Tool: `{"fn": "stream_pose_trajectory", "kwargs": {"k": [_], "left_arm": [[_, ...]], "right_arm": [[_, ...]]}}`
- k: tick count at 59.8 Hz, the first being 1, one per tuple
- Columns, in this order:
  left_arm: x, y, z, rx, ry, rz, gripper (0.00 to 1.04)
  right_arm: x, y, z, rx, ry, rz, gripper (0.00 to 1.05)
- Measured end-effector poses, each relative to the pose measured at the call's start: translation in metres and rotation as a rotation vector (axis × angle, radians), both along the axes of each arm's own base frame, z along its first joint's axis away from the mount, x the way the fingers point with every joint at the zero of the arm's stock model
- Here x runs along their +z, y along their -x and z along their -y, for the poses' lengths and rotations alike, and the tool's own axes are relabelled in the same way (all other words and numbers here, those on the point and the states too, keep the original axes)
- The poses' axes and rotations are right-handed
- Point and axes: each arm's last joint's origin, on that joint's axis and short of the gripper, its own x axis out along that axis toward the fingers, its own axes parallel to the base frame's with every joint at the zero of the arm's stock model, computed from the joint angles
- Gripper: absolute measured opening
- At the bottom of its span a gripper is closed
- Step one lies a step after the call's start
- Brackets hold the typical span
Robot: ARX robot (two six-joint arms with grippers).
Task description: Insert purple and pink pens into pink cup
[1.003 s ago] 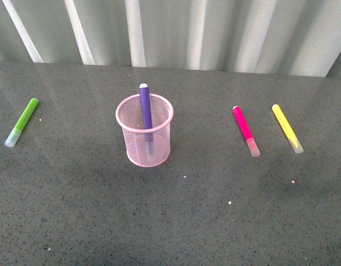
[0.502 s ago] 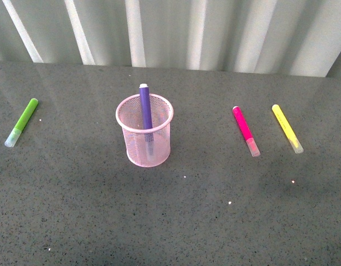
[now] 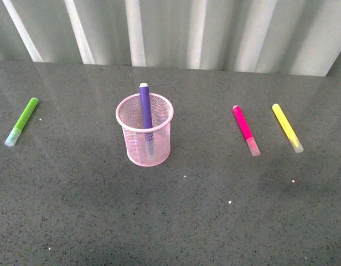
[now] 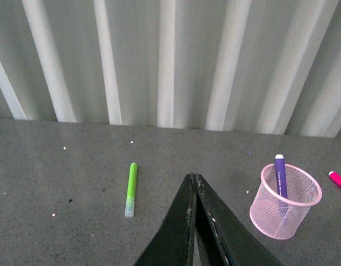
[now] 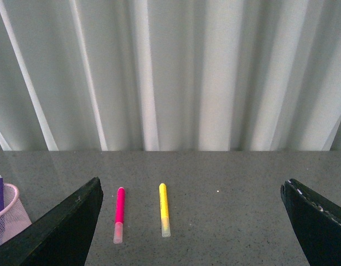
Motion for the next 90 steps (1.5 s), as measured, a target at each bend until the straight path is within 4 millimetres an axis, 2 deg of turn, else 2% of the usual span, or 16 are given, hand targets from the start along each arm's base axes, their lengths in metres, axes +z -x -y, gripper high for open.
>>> {"fn": "stream_pose_trajectory", "kwargs": {"k": [15,38,42,44,47,52,58,66,81,90], "left_arm": [[0.0,0.0,0.0,0.0,0.001,0.0,0.05],[0.0,0.0,0.0,0.0,0.0,0.0,0.81],[0.0,0.0,0.0,0.0,0.0,0.0,0.93],[0.0,0.0,0.0,0.002,0.0,0.0,0.99],[0.0,0.0,0.0,0.0,-0.002,0.002,0.98],[0.0,0.0,0.0,0.0,-0.002,0.001,0.98],[0.0,0.0,0.0,0.0,-0.002,0.001,0.98],[0.0,0.0,0.0,0.0,-0.002,0.001,0.98],[0.0,0.0,0.0,0.0,-0.002,0.001,0.98],[0.0,0.0,0.0,0.0,-0.002,0.001,0.98]], "right_arm": [[0.0,0.0,0.0,0.0,0.0,0.0,0.98],[0.0,0.0,0.0,-0.011,-0.009,-0.012,0.98],[0.001,-0.001,0.001,-0.116,-0.078,-0.252,0.98],[0.002,-0.005,0.003,-0.167,-0.142,-0.454,0.98],[0.006,-0.02,0.009,-0.242,-0.235,-0.633,0.98],[0.011,-0.044,0.014,-0.228,-0.292,-0.693,0.98],[0.016,-0.089,0.018,-0.203,-0.245,-0.749,0.98],[0.005,-0.131,0.015,-0.163,-0.163,-0.825,0.98],[-0.011,-0.189,-0.009,-0.006,-0.016,-0.872,0.98],[-0.017,-0.217,-0.018,0.039,0.007,-0.89,0.98]]}}
